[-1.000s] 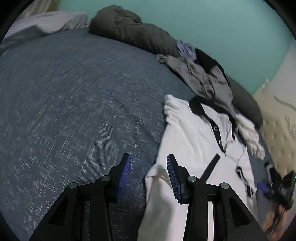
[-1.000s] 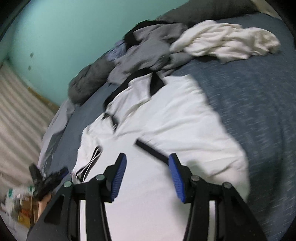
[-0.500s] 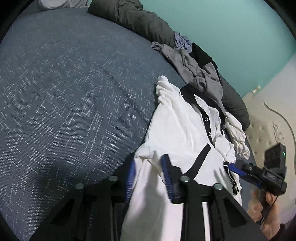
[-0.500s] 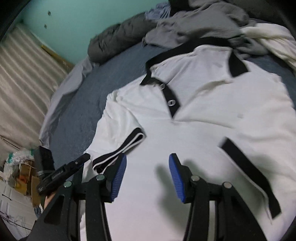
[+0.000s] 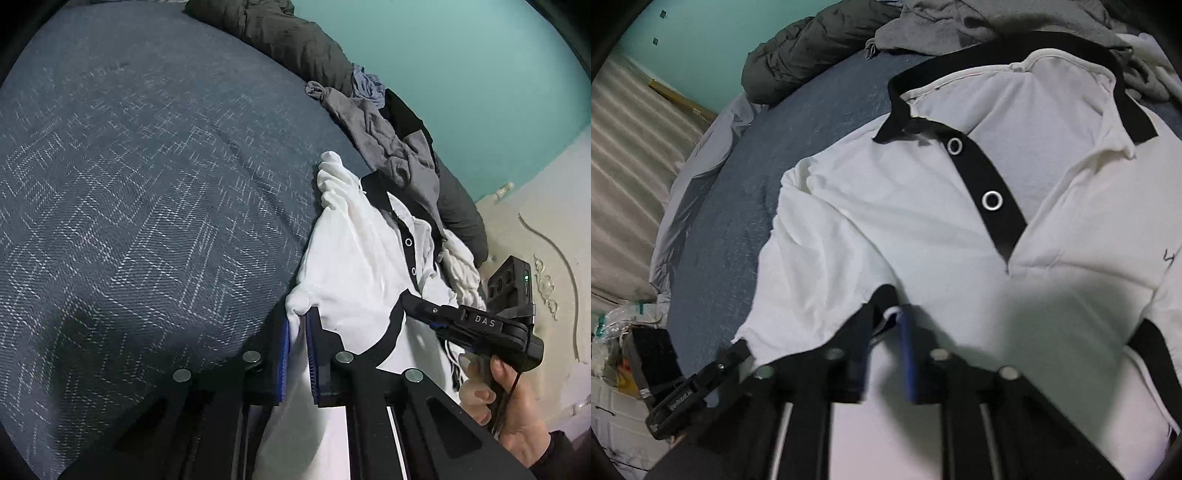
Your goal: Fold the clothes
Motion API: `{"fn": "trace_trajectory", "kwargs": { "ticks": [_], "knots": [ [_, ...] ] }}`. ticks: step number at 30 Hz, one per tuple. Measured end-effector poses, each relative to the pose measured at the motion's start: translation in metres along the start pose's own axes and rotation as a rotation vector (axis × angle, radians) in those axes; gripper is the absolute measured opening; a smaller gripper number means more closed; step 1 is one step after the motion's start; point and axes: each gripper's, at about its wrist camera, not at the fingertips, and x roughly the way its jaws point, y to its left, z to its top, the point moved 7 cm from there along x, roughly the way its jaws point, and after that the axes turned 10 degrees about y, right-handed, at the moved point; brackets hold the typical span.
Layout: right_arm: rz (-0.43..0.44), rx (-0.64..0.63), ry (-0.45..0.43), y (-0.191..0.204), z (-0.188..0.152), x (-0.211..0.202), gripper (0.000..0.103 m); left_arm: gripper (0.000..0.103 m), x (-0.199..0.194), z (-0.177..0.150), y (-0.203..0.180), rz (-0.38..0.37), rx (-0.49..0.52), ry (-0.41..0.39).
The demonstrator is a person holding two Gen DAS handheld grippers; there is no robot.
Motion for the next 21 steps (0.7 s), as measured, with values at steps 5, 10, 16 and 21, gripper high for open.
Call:
{"fn": "trace_trajectory", "kwargs": {
  "ticks": [5, 10, 16, 21],
  "knots": [
    [-0.020, 0.039, -0.012, -0.013, -0.005, -0.003, 0.003, 0.007, -0.003, -0.001, 0.000, 0.000, 0.006, -0.005],
    [-0.056, 0.029, 0.009, -0.011, -0.008, -0.002, 0.003, 0.006, -0.003, -0.003, 0.002, 0.011, 0.012, 0.002],
    [-0.170, -0.026, -0.029, 0.006, 0.028, -0.029, 0.022, 0.006, -0.002, -0.002, 0.002, 0.014, 0.021, 0.011],
    [-0.164, -0.195, -0.033, 0.060, 0.069, -0.027, 0.027, 0.006, -0.001, -0.001, 0.001, 0.018, 0.024, 0.011]
  ]
}}
